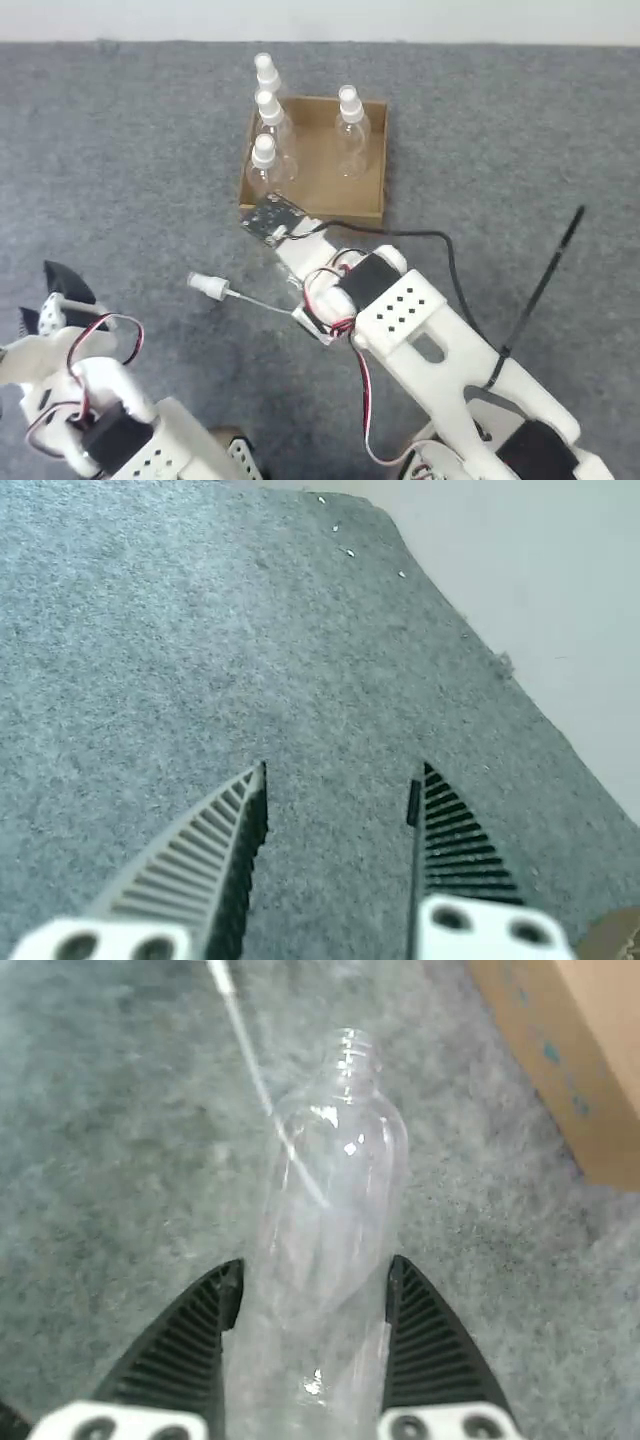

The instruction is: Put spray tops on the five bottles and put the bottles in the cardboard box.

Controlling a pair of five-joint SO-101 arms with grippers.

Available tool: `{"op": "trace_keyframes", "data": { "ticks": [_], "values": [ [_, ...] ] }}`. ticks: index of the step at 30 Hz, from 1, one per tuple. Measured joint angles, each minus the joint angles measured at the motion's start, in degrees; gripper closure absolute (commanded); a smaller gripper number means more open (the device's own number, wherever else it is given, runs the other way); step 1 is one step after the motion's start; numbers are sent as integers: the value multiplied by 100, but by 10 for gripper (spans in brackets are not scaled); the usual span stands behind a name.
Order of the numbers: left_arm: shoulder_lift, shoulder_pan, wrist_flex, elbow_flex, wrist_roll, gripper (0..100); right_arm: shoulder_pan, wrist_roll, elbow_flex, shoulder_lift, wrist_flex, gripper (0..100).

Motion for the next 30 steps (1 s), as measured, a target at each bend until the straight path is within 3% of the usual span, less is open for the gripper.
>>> {"op": "trace_keyframes", "data": {
  "ticks": [10,18,30],
  "values": [
    [9,9,-193,79,-9,783,589,967,440,0,-475,899],
    [9,9,-193,79,-9,783,642,1046,440,0,-475,803],
    [9,9,-193,79,-9,783,659,1046,26,756,-123,796]
  ]
}}
